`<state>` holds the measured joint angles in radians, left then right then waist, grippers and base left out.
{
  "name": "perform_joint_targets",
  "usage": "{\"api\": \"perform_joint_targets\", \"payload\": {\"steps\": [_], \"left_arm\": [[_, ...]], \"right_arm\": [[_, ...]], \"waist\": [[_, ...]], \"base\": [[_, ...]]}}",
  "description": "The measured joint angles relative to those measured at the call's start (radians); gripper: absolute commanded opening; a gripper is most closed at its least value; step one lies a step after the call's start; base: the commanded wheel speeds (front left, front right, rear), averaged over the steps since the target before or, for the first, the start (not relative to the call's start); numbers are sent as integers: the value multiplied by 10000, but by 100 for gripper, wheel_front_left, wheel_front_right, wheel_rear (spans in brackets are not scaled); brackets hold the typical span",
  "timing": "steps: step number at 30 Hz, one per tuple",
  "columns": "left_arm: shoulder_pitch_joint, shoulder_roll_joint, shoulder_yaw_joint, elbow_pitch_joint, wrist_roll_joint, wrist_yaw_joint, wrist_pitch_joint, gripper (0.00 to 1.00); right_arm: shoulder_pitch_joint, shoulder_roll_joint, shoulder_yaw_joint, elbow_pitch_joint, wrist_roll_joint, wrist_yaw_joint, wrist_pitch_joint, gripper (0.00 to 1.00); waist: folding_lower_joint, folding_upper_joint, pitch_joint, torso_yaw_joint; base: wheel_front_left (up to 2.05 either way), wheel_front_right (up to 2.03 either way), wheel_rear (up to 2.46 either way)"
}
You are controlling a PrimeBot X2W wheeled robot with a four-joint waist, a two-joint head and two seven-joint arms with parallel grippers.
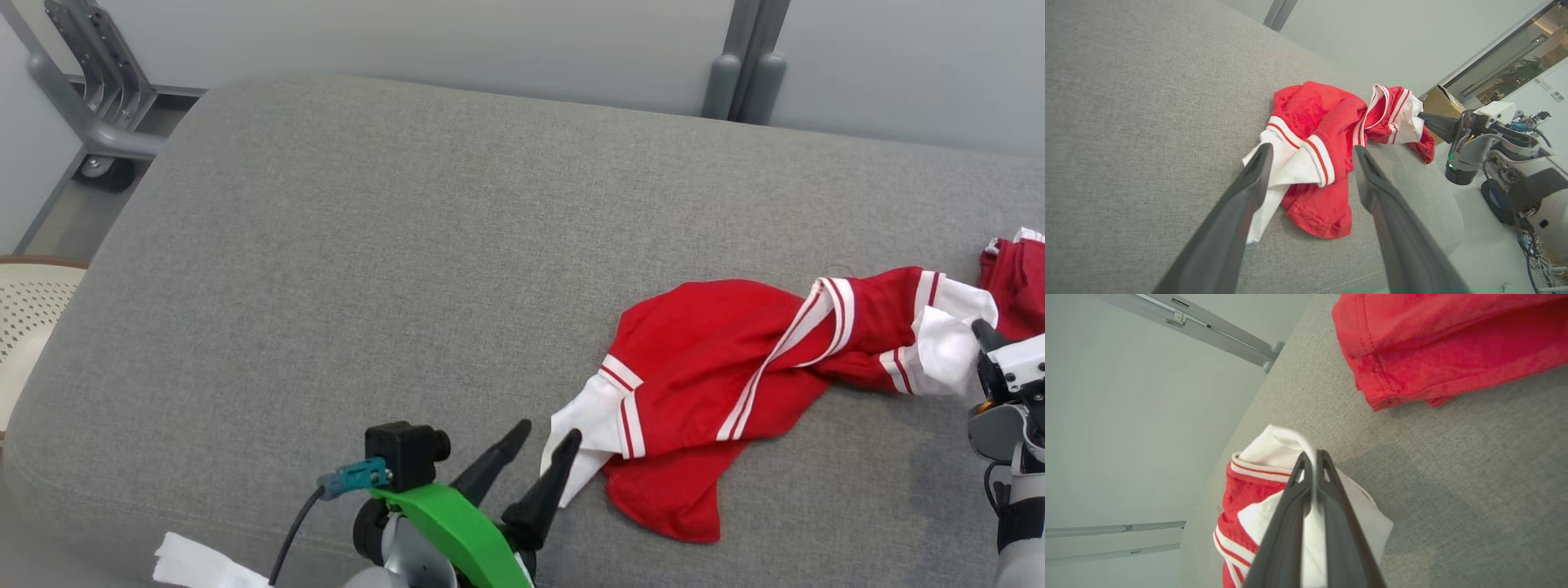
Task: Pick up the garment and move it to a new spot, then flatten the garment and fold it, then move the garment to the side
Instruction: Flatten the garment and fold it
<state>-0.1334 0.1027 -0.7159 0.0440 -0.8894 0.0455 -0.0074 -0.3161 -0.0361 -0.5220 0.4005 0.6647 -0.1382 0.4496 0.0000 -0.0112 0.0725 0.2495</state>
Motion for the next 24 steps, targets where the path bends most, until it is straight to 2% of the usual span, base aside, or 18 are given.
{"api": "perform_joint_targets", "payload": {"steps": [6, 13, 24], "left_arm": [[12, 12, -1001, -408, -886, -899, 1106, 100], [-67, 19, -729, 176, -899, -886, 1294, 100], [-759, -221, -612, 1348, -828, -915, 1256, 100]], "right_arm": [[-91, 10, 205, 387, 761, -2, -374, 0], [-838, -6, 782, 383, 1797, -2, -625, 0], [-1386, -27, 1822, 150, 2437, -2, -978, 0]], "waist": [[0, 0, 304, -237], [0, 0, 751, -532], [0, 0, 1462, -958]], "base": [[0, 0, 0], [0, 0, 0], [0, 0, 0]]}}
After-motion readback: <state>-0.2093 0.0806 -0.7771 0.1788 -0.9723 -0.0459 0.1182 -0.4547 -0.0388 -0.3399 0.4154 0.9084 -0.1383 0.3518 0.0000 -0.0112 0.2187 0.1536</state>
